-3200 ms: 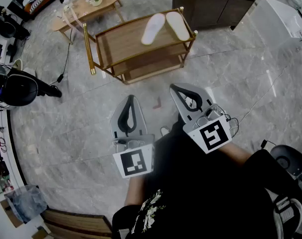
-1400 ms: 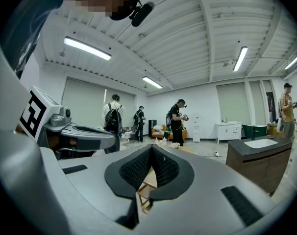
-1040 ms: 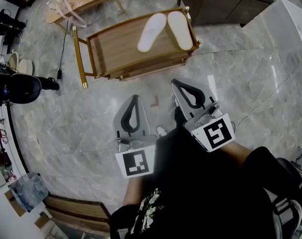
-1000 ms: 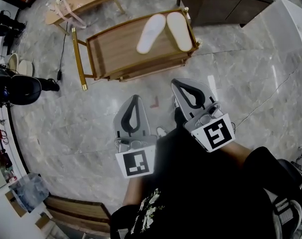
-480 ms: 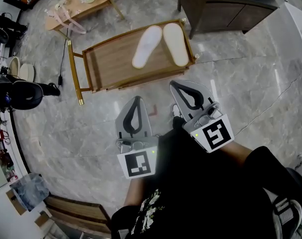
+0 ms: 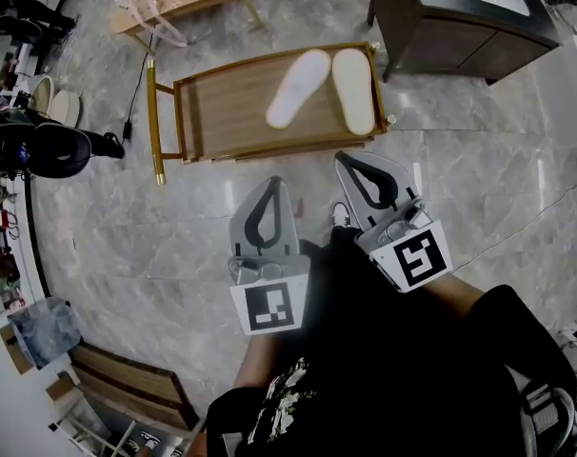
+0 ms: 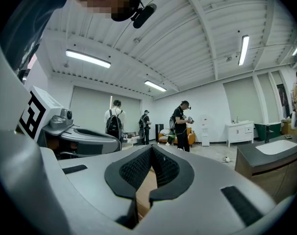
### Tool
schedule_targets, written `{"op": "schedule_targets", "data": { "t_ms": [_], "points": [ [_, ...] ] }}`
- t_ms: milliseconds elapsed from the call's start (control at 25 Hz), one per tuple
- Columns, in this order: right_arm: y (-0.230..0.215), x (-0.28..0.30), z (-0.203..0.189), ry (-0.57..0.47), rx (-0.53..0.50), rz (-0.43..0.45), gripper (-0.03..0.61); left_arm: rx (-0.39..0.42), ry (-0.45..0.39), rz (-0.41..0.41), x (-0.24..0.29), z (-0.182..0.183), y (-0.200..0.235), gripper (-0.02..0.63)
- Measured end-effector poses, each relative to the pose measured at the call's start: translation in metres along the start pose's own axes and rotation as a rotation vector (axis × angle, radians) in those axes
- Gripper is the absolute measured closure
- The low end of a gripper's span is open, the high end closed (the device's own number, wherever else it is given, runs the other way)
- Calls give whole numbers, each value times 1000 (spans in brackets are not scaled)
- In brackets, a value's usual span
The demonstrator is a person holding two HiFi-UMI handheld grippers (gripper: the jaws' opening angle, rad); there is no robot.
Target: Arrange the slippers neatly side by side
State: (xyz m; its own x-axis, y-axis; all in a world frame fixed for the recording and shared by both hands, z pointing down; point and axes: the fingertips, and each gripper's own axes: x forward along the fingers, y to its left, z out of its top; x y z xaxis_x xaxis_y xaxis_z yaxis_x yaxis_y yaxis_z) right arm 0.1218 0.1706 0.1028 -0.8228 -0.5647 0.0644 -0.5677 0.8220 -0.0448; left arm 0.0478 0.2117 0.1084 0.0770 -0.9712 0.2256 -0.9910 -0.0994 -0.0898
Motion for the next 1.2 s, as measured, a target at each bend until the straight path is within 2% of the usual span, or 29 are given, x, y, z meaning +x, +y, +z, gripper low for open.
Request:
{"op": "schedule_targets", "data": {
  "t_ms": [240,520,720,1040,1200],
  "points": [
    [4,-2,0,-26,-5,47,581,10,9,26,-4,-4,-8,614],
    [7,-2,-4,-27,-11,63,581,16,29,42,-8,-9,-6,614],
    [7,3,-8,-10,1,36,581,-2,29,39,-5,-12,5,614],
    [-19,5,-17,36,22,-53,581,-4,30,-21,23,-12,7,614],
    [-26,13,-20,54,27,-78,581,-9,60,0,34,-20,29,614]
  ]
}}
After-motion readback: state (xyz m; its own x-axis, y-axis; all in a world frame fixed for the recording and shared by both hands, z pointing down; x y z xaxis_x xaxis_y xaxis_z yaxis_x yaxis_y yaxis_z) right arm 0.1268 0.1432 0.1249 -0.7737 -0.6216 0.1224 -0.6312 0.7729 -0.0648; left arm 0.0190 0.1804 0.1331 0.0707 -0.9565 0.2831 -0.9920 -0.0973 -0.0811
